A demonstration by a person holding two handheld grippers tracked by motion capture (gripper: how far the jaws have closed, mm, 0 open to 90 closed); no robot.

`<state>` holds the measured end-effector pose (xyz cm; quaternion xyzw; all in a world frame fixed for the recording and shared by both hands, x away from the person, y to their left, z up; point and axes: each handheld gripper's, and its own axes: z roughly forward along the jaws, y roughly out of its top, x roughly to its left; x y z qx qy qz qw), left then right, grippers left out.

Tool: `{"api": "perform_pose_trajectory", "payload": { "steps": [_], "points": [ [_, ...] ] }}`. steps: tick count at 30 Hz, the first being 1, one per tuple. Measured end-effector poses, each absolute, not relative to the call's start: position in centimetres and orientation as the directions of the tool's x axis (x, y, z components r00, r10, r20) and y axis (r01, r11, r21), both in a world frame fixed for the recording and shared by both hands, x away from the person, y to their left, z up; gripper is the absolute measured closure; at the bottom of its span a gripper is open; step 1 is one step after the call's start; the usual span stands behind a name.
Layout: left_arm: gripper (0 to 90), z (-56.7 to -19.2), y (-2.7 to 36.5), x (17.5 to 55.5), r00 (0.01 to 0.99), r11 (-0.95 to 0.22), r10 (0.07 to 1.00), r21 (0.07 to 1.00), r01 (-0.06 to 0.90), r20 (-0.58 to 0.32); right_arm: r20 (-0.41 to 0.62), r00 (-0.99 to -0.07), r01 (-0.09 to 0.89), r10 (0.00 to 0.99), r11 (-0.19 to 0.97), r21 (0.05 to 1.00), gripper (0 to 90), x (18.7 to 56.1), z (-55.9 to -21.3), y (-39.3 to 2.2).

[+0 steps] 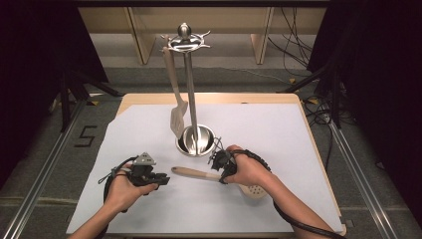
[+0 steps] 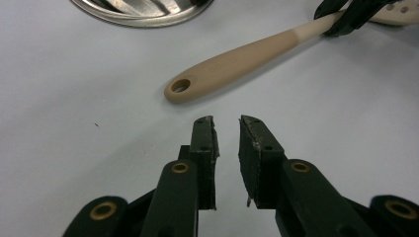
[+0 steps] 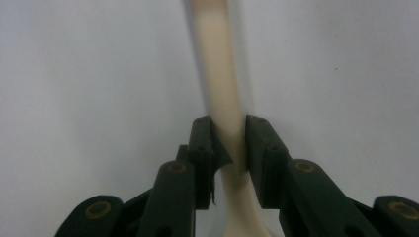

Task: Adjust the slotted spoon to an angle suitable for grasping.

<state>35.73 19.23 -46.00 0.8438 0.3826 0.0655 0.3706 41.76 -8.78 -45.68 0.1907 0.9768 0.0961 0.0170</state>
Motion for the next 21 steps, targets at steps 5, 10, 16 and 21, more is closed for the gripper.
{"api": "perform_pose_trajectory", "payload": {
  "steps": [5, 10, 16, 21],
  "points": [
    [75.5, -46.0, 19.4, 35.7, 0.697, -0.431, 0.696, 0.675, 0.599, -0.173, -0.013, -0.932, 0.355, 0.361, 0.922, 0.155, 77.0, 41.3, -45.5, -8.5],
    [75.5, -46.1, 19.4, 35.7, 0.697, -0.433, 0.696, 0.674, 0.598, -0.172, -0.038, -0.953, 0.294, 0.301, 0.947, 0.133, 78.6, 41.3, -45.5, -9.3],
    [75.3, -46.0, 19.4, 35.6, 0.697, -0.434, 0.696, 0.674, 0.599, -0.172, -0.012, -0.948, 0.315, 0.318, 0.944, 0.098, 79.2, 40.6, -45.4, -10.7],
    [75.2, -46.1, 19.2, 35.6, 0.698, -0.434, 0.695, 0.673, 0.599, -0.173, -0.017, -0.951, 0.306, 0.308, 0.949, 0.075, 79.3, 40.1, -45.3, -12.4]
  ]
}}
